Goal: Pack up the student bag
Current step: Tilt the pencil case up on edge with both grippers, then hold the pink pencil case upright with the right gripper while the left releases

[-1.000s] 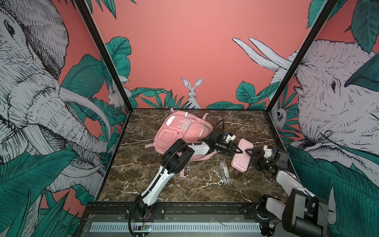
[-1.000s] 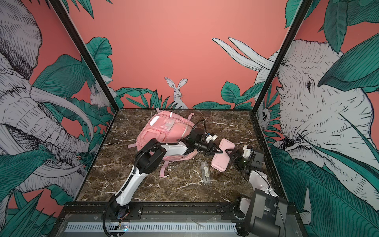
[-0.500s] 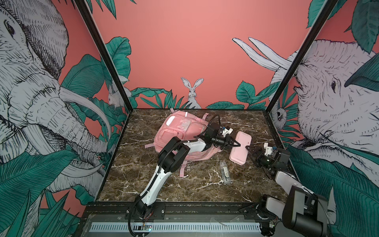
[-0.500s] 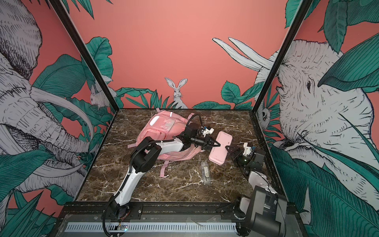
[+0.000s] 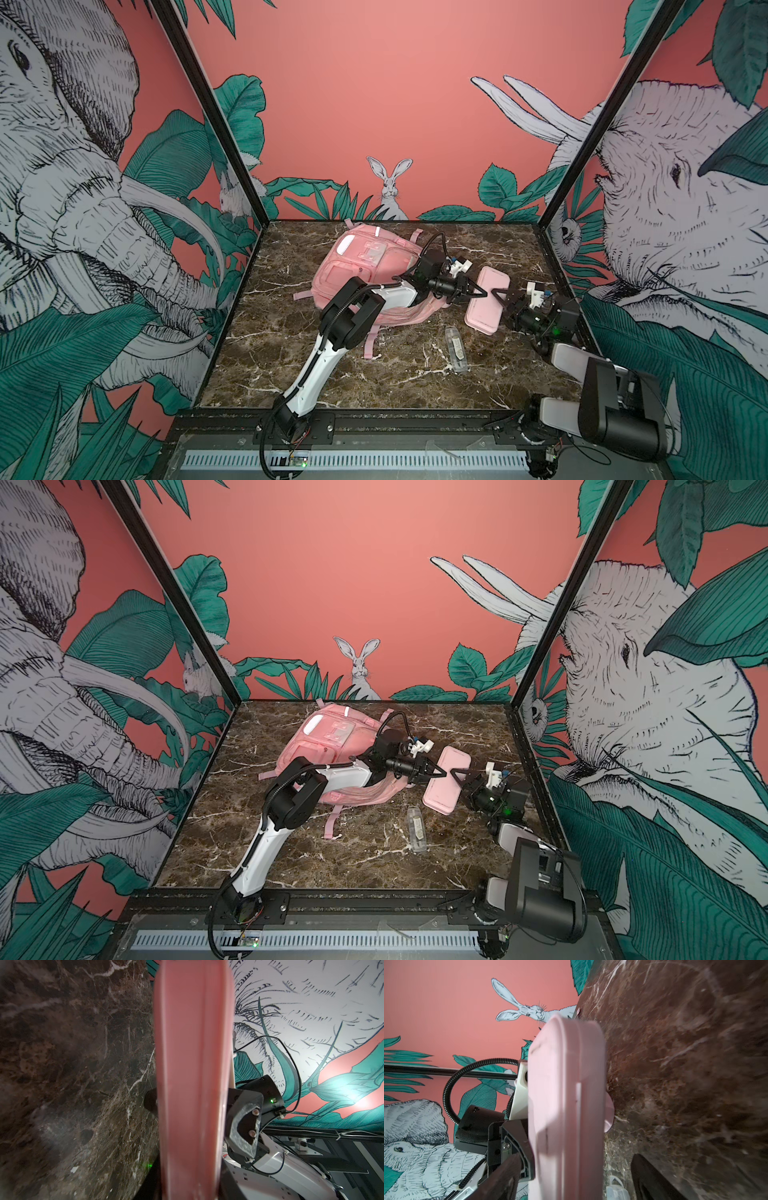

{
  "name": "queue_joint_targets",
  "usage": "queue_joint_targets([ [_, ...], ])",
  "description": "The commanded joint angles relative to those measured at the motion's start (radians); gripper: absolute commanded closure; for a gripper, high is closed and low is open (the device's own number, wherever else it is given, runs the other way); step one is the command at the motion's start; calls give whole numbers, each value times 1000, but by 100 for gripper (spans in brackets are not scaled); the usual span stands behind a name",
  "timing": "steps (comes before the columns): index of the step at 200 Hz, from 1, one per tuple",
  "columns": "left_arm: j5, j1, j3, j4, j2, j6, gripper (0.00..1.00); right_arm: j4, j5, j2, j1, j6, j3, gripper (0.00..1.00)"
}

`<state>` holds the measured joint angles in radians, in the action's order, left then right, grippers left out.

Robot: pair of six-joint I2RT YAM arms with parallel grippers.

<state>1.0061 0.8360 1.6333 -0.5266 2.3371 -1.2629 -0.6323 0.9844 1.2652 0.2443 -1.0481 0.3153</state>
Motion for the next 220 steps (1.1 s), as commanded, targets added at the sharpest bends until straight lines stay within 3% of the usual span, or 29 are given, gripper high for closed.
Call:
queue_joint_targets([
  [1,20,0,-8,-60,-81,-16,93,-99,-12,-8,-25,-33,24,20],
  [157,14,-1,5,-79,-63,-42,92,-285,7,14,-48,-150,32,51],
  [220,10,-5,1,-110,-55,-63,81,-259,6,-21,-59,-159,51,55],
])
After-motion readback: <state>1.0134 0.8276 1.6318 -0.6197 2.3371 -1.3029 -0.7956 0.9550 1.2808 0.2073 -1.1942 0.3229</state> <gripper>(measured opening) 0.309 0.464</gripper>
